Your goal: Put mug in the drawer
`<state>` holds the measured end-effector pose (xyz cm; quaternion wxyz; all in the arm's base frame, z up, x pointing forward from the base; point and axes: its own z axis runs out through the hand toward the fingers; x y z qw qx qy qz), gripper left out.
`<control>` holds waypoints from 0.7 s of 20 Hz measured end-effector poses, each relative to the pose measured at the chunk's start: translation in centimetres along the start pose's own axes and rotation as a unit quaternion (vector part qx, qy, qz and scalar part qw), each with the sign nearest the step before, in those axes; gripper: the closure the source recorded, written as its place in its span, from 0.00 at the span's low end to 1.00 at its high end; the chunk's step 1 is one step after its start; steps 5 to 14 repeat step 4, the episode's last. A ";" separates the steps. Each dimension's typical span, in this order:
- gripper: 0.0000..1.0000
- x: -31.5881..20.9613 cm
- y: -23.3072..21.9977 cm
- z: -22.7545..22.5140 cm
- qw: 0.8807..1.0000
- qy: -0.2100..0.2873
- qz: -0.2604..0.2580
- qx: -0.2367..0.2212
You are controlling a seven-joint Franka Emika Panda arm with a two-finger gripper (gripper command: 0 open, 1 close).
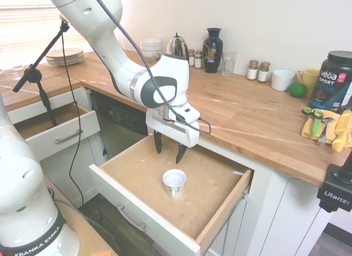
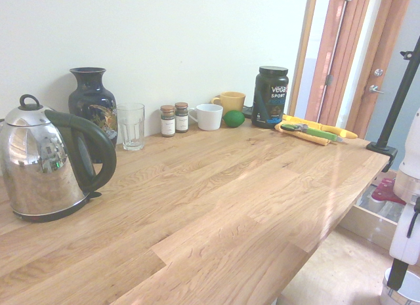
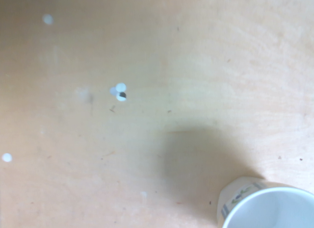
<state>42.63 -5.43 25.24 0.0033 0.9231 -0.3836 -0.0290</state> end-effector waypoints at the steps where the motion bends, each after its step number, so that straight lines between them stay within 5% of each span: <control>1: 0.00 0.0 0.0 -0.3 1.000 0.002 0.001 0.002; 14: 0.00 0.2 0.2 -0.4 1.000 0.003 0.004 0.003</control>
